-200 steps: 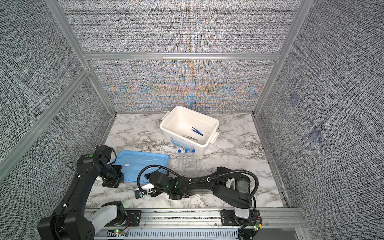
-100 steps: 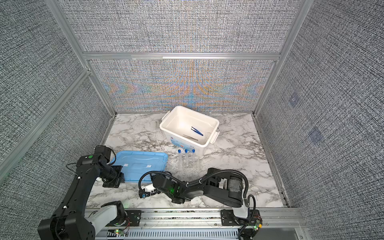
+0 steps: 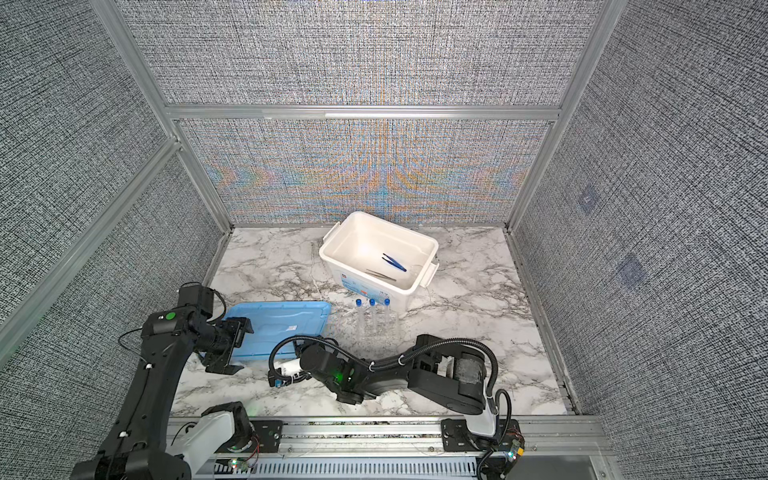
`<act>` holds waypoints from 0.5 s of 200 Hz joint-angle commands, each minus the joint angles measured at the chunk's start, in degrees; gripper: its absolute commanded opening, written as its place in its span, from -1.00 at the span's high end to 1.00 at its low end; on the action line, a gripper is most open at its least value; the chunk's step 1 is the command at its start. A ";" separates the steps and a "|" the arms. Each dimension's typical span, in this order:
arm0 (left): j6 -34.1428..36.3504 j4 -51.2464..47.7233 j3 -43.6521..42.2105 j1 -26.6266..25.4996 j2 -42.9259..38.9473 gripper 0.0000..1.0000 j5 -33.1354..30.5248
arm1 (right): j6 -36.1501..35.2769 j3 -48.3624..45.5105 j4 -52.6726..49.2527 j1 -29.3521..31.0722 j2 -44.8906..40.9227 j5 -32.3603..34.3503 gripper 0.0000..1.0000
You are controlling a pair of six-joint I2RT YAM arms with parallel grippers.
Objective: Organize the chemistry lab equipment
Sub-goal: 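Grasp the lid edge with the right gripper and lift it with both grippers, then raise the tilted blue lid with both grippers over the white bin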
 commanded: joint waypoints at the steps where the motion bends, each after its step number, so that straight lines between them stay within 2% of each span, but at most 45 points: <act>1: 1.65 -0.04 2.63 0.09 -2.64 -0.97 -6.22 | 10.69 2.03 -5.73 -1.22 -2.07 -3.77 0.55; 37: 3.18 -2.28 10.87 0.05 -5.16 -0.97 -14.86 | 23.36 6.22 -16.01 -3.94 -4.65 -11.17 0.60; 64: 6.25 -2.89 17.32 0.03 -5.18 -0.97 -22.70 | 32.78 8.58 -19.85 -6.46 -6.31 -17.01 0.64; 100: 15.68 1.34 24.16 0.04 -5.40 -0.97 -31.49 | 41.84 10.77 -23.03 -9.60 -8.32 -25.67 0.68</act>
